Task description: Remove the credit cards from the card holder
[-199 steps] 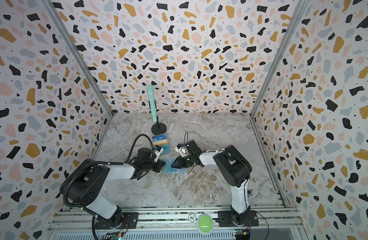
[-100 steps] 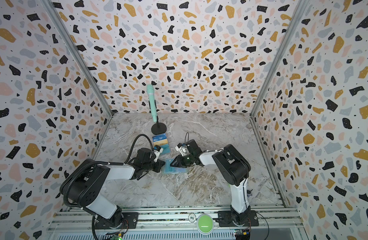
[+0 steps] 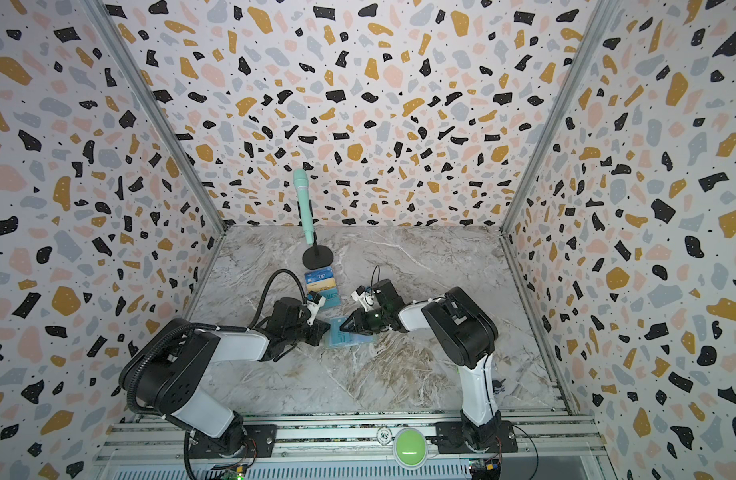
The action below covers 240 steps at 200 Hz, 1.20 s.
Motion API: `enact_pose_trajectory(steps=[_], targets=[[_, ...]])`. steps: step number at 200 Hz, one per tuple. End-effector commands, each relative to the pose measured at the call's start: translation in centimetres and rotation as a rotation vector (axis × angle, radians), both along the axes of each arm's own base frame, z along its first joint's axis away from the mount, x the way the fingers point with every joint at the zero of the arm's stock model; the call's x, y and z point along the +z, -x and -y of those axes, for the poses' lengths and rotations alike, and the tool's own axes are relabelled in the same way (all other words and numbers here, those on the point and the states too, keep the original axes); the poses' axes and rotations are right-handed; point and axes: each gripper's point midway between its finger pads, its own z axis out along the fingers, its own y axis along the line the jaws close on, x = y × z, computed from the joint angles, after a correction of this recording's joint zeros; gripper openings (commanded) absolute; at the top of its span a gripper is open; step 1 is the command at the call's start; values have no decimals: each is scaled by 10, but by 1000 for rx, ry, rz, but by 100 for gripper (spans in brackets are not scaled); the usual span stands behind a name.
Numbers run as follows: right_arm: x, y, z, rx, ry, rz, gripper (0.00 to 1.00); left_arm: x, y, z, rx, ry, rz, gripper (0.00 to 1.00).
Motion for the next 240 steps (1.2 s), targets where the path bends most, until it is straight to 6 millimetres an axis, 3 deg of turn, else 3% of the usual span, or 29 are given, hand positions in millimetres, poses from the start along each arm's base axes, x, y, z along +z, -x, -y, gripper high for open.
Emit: enact_pose_trajectory(steps=[1,157,240], targets=[[10,3,-11,45,-45,5,34,-12,16,1,-28,4,-60,0],[2,6,-21,75,-72,-65,34,-23,18,-1,-16,-3,-80,0],[26,5,-9,74,-167,-37,33,-27,14,-6,9,-41,-88,0]])
